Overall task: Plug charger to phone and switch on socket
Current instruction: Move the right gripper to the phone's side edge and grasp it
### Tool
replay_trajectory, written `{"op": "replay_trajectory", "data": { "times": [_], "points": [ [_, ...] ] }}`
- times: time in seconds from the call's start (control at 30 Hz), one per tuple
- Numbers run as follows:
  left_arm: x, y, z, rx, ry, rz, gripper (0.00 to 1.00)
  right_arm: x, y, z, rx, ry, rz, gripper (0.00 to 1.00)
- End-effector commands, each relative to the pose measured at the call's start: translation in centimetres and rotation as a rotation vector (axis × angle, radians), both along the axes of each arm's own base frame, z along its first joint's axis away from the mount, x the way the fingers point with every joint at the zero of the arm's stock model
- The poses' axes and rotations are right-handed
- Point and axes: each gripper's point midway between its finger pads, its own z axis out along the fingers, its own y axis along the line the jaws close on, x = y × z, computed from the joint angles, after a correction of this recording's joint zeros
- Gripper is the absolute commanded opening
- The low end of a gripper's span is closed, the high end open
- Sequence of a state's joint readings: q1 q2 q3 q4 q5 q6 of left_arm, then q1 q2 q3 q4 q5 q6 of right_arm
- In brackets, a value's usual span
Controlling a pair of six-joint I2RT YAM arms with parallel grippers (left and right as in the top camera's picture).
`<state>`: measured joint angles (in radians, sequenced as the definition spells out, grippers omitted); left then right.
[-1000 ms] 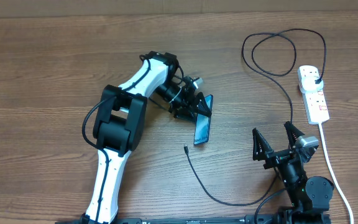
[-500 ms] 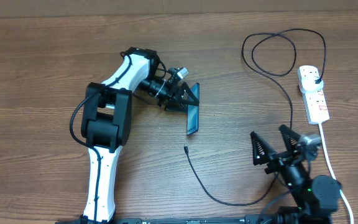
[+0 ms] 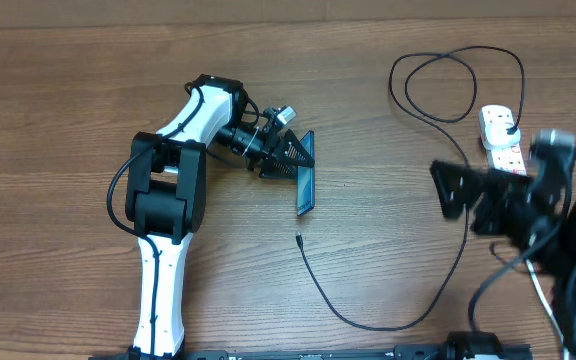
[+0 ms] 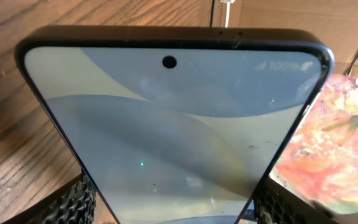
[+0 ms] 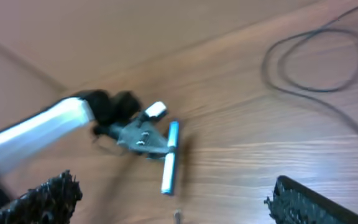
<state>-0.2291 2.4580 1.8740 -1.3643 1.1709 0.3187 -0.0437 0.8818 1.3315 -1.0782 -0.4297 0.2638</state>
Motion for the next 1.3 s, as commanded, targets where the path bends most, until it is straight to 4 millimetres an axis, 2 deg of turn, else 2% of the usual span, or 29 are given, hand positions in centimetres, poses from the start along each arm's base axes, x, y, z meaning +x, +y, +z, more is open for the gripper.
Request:
{"op": "replay_trajectory", "data": {
  "times": [0.0, 0.07, 0.1, 0.13, 0.27, 0.33, 0.4, 0.57, 0.77, 0.93, 1.07, 1.27],
  "points": [
    [0.3, -0.2, 0.5, -0.064, -0.027, 0.007, 0.63, 0.5, 3.2, 2.4, 0.123, 0.022, 0.186, 0.97],
    [0.4, -0.2, 0.5, -0.065, -0.031, 0.007, 0.63, 1.1, 3.8, 1.8, 0.161, 0.066, 0.224, 0.68],
    [0.4, -0.2, 0.5, -0.065, -0.033, 0.008, 0.63, 1.6, 3.9, 0.9, 0.174, 0.111, 0.217, 0.61],
    [0.5, -0.2, 0.5, -0.066, -0.035, 0.007, 0.63, 1.9, 3.9, 0.0, 0.181, 0.16, 0.207, 0.59],
    [0.5, -0.2, 0.5, -0.066, -0.035, 0.007, 0.63, 2.8, 4.9, -3.7, 0.14, 0.315, 0.211, 0.6],
    [0.5, -0.2, 0.5, -0.065, -0.035, 0.008, 0.63, 3.1, 5.9, -5.7, 0.091, 0.379, 0.226, 0.61],
    [0.5, -0.2, 0.5, -0.065, -0.037, 0.008, 0.63, 3.4, 7.7, -8.2, 0.026, 0.457, 0.254, 0.66],
    [0.5, -0.2, 0.5, -0.066, -0.038, 0.007, 0.64, 4.2, 9.5, -12.7, -0.091, 0.593, 0.205, 0.68],
    [0.5, -0.1, 0.4, -0.063, -0.04, 0.007, 0.64, 4.0, 14.0, -18.2, -0.204, 0.718, 0.305, 0.69],
    [0.5, -0.2, 0.4, -0.064, -0.041, 0.007, 0.64, 4.1, 17.0, -22.3, -0.246, 0.79, 0.351, 0.69],
    [0.5, -0.2, 0.4, -0.063, -0.04, 0.007, 0.64, 4.8, 18.6, -25.1, -0.266, 0.809, 0.374, 0.69],
    [0.5, -0.2, 0.4, -0.063, -0.041, 0.006, 0.65, 6.8, 18.5, -26.5, -0.31, 0.757, 0.333, 0.67]
  ]
}}
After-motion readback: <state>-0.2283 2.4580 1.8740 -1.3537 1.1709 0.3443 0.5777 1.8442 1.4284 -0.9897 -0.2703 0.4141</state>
